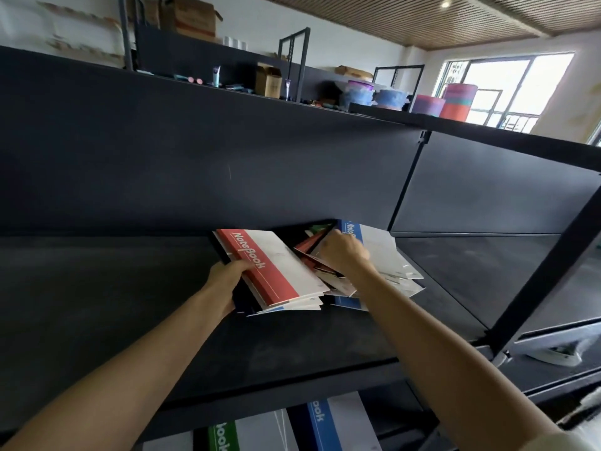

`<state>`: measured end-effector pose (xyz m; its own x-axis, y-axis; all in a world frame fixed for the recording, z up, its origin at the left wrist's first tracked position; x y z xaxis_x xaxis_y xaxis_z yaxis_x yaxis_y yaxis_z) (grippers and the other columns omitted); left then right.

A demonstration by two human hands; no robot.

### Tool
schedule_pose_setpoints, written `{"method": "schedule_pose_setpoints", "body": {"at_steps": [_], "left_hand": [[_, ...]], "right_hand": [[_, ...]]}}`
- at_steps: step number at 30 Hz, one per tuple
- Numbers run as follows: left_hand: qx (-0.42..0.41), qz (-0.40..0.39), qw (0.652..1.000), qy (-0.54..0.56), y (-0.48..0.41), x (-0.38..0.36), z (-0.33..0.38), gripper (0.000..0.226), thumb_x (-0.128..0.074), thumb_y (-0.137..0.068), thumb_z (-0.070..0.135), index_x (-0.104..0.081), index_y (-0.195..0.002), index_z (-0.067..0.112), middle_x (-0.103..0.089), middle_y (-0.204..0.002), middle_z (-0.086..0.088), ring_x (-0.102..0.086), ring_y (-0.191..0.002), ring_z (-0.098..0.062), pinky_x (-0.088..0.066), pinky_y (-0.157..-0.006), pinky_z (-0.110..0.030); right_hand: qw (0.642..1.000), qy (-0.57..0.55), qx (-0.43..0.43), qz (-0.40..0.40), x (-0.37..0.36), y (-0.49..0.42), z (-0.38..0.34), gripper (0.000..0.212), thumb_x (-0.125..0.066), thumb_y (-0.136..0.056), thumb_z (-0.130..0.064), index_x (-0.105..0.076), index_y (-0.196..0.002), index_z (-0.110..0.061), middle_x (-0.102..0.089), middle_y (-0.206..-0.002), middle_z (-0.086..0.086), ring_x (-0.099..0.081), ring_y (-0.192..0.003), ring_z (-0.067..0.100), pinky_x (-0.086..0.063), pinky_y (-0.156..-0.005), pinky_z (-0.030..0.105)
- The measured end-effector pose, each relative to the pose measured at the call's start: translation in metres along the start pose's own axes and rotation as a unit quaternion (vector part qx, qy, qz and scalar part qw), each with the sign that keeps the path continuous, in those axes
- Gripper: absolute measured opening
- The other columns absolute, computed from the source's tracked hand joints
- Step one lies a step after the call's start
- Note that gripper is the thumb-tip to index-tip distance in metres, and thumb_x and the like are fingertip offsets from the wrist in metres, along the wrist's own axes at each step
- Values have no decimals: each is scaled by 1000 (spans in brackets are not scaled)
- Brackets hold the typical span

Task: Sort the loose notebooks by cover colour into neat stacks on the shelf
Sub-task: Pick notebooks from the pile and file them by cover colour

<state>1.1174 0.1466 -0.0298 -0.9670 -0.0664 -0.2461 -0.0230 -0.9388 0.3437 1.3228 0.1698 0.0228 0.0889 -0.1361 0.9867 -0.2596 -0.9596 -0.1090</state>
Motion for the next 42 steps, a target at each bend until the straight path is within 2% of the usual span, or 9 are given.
{"method": "schedule_pose_setpoints", "body": {"at_steps": [2, 4, 10, 15, 21, 26, 32, 35, 42], "left_hand": [[3, 12, 1000, 0, 0, -1, 0, 29, -62, -87, 8, -54, -115, 7, -62, -84, -10, -61, -72, -25, -46, -57, -33], [3, 21, 1000, -4, 0, -1, 0, 25, -63, -86, 8, -53, -109, 8, -61, -81, -10, -61, -69, -25, -46, -56, -32], [0, 18, 1000, 3, -2, -1, -1, 23, -63, -86, 9, -54, -107, 8, -62, -84, -11, -62, -72, -26, -47, -57, -32], [-2, 15, 1000, 9, 0, -1, -1, 21, -62, -87, 9, -53, -106, 10, -62, -84, -11, -61, -71, -26, -47, -58, -33], [-12, 21, 1000, 19, 7, 0, -1, 28, -63, -86, 8, -55, -113, 8, -62, -87, -11, -62, -84, -31, -48, -75, -41], [-14, 25, 999, 23, 19, 6, 0, 36, -63, -88, 10, -53, -122, 6, -63, -95, -12, -62, -86, -30, -48, -68, -38], [-38, 27, 998, 52, 35, 5, -8, 38, -64, -87, 9, -53, -123, 3, -62, -107, -19, -59, -86, -29, -47, -76, -40], [-44, 36, 993, 103, 47, 2, -13, 30, -63, -89, 11, -57, -116, 0, -63, -88, -17, -60, -73, -28, -51, -74, -41], [-29, 38, 982, 183, 70, 10, -23, 22, -59, -90, 4, -55, -112, 1, -63, -87, -15, -63, -77, -30, -51, -66, -41]], "right_hand": [[996, -14, -89, -25, -10, -6, 26, 42, -42, -92, -33, -49, -128, -12, -55, -126, 14, -53, -113, 34, -47, -94, 43], [994, 13, -104, -42, -18, -12, 34, 47, -44, -91, -37, -49, -130, -12, -56, -126, 16, -53, -112, 35, -46, -96, 46], [992, 119, -6, -41, -8, -12, 28, 32, -39, -96, -9, -53, -124, -3, -58, -126, 16, -57, -113, 28, -48, -88, 31], [983, 171, 48, -36, -6, -9, 31, 35, -37, -99, -28, -56, -120, -7, -59, -121, 12, -56, -108, 26, -41, -75, 27], [968, 233, 90, -12, -4, 0, 15, 34, -39, -97, -11, -50, -128, -2, -57, -129, 15, -57, -115, 26, -48, -86, 28], [951, 275, 138, 39, 3, 23, -1, 34, -44, -97, -11, -48, -129, -1, -57, -129, 14, -58, -114, 24, -48, -87, 27], [933, 249, 249, 71, 13, 90, -67, 34, -38, -97, -4, -46, -129, 1, -59, -125, 17, -61, -111, 28, -49, -86, 32], [931, 197, 300, 66, 17, 130, -96, 32, -37, -97, -4, -47, -127, 0, -59, -124, 17, -60, -109, 31, -48, -83, 35], [945, 108, 303, 59, 9, 155, -98, 30, -41, -96, -16, -51, -123, -8, -63, -116, 16, -61, -99, 33, -40, -70, 32]]}}
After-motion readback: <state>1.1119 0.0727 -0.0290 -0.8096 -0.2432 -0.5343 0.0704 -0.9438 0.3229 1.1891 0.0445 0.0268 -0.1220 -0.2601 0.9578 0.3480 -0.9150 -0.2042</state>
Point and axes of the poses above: each hand's wrist, its own y-axis away from the middle knuckle, its own x-axis out of the back of the hand, z = x × y, the point moved 3 cm from there along -y, towards the middle knuckle
